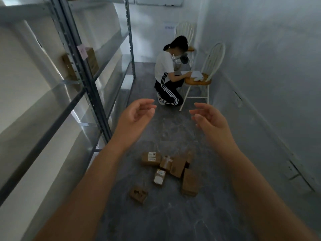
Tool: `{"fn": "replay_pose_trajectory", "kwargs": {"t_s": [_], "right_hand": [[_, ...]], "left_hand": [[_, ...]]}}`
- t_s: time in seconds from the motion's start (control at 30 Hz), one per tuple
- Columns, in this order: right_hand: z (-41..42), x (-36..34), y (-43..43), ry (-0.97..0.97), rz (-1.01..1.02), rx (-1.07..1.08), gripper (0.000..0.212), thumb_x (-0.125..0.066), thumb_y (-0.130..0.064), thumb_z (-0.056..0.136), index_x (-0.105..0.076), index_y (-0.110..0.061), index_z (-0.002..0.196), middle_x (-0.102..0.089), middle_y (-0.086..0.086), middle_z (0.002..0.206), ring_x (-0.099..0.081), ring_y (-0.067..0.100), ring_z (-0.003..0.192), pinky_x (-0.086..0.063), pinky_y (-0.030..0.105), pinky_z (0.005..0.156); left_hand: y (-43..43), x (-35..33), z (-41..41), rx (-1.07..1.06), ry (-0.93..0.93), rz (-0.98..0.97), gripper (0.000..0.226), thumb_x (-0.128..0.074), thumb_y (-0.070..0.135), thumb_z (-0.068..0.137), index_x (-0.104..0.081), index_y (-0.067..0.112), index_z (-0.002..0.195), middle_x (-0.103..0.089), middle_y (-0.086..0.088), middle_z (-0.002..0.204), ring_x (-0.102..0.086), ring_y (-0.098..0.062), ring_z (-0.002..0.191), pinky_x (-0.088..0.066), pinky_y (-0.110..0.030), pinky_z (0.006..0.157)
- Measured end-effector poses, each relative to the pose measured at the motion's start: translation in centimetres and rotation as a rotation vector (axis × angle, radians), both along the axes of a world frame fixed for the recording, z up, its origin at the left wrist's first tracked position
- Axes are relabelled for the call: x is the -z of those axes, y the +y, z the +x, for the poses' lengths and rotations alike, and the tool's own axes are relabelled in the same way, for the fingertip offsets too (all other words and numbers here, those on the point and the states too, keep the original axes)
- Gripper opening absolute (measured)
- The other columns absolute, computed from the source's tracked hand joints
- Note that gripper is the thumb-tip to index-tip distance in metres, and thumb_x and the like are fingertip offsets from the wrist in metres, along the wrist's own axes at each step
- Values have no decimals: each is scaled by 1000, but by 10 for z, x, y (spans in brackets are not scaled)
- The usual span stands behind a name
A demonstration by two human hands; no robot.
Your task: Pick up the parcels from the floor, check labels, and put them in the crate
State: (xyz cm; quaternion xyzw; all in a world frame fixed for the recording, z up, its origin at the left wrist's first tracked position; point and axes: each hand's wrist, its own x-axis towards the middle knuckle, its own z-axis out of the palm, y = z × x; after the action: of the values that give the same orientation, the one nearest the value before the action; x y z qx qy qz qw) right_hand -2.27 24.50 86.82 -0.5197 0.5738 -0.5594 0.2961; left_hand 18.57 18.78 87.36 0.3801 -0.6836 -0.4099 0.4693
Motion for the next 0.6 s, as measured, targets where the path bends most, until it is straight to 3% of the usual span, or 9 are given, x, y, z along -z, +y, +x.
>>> {"fn": "replay_pose_trajectory", "kwargs": {"t_s": [0.43,0.6], "right_hand": [[-19,54,-146,-21,152,-25,25,-54,-10,92,-58,-31,106,-66,-7,103,-62,6,96,-47,14,74],[-10,73,-231,-4,223,24,27,-55,-10,92,-56,-34,103,-64,-11,98,-60,4,92,-44,23,82]], "left_hand": [[-146,53,-18,1,-11,137,20,-56,14,93,-61,23,111,-69,8,105,-63,1,98,-47,-9,83],[-242,71,-11,40,-47,202,20,-57,14,93,-61,20,111,-70,5,103,-64,-5,98,-49,-12,85]]}}
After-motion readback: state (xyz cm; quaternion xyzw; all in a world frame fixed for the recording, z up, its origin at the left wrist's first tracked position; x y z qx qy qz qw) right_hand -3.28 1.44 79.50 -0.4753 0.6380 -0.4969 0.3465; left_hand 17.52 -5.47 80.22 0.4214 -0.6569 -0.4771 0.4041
